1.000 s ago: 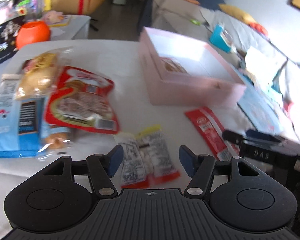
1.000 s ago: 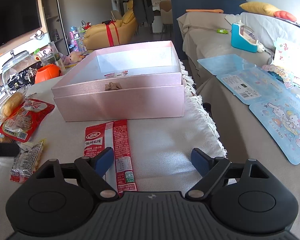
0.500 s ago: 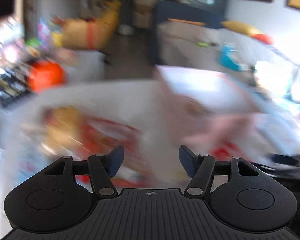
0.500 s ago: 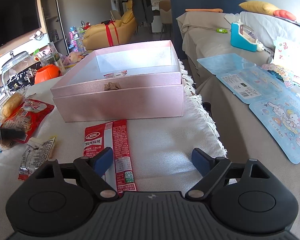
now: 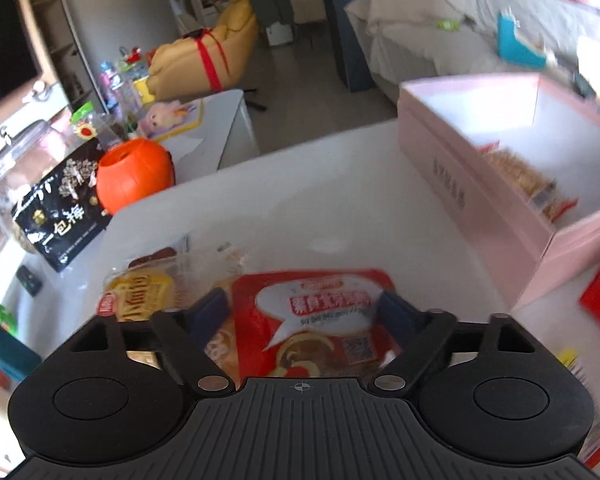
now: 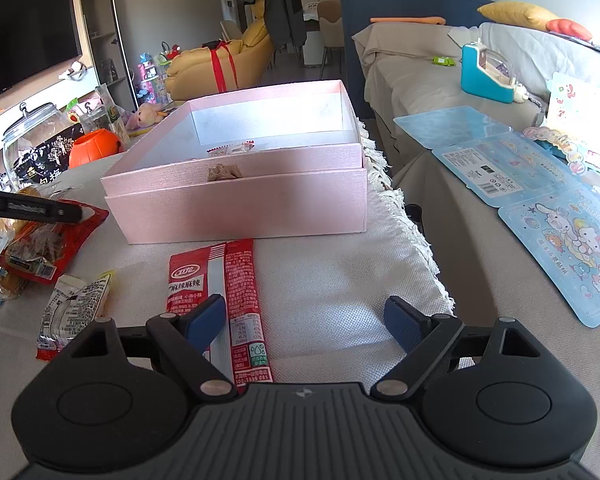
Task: Organize snacks
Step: 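Grasp the red snack pouch with the left tool, then grasp the white snack packet with the right tool while the left tool lifts the red pouch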
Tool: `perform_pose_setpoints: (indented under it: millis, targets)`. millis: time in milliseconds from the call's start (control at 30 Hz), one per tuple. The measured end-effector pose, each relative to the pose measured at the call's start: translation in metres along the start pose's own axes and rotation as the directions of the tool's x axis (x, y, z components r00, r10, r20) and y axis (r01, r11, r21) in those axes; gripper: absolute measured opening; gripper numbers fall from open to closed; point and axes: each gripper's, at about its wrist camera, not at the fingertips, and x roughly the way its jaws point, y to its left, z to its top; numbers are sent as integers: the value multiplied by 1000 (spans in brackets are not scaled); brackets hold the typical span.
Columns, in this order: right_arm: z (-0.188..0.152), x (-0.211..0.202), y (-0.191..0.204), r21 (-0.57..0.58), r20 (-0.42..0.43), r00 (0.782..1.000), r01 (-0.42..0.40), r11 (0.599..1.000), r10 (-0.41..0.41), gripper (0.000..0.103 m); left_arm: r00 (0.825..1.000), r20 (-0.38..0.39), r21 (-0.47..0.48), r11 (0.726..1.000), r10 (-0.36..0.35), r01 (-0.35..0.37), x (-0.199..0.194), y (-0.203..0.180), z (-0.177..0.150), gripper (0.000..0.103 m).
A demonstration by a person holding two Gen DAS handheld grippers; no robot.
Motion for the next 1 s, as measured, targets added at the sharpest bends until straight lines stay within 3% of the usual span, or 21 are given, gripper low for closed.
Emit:
perform_pose_setpoints:
  millis: [167,300,367,500,600,733,800,867,1000]
  targets:
    - [0,0,0,0,0,1000,0,1000,0,87,999,2,27,999,-35,35,-24,-8,-16,85]
    - [0,0,0,0,0,1000,0,1000,0,87,980,-4,-1,980,-200,200,-57,-19,-40,74]
    - [0,0,0,0,0,1000,0,1000,0,87,972,-5,-8,971,-237,237,-67,-24,-53,74]
    - [0,0,0,0,0,1000,0,1000,0,87,964,-14,-61,962,-266,264,-71,-21,-65,75]
    - [0,0,0,0,0,1000,-1,1000,1,88,960,-46,-96,958,-276,271,-60,-19,-66,83]
    - [0,0,0,0,0,1000,-4,1000,4,89,967,-68,-51,969,-246,242,-59,-28,-61,85]
    - [0,0,0,0,-1,1000,-12,1000,12,89,962,-68,-61,964,-263,259,-62,-25,-63,82]
    - [0,-3,0,2,-2,1000,-25,1000,25,89,953,-61,-82,953,-296,291,-73,-20,-71,72]
    - [-5,-27,16,-66,8,995,-98,993,99,89,943,-50,-94,942,-328,322,-99,-14,-100,72]
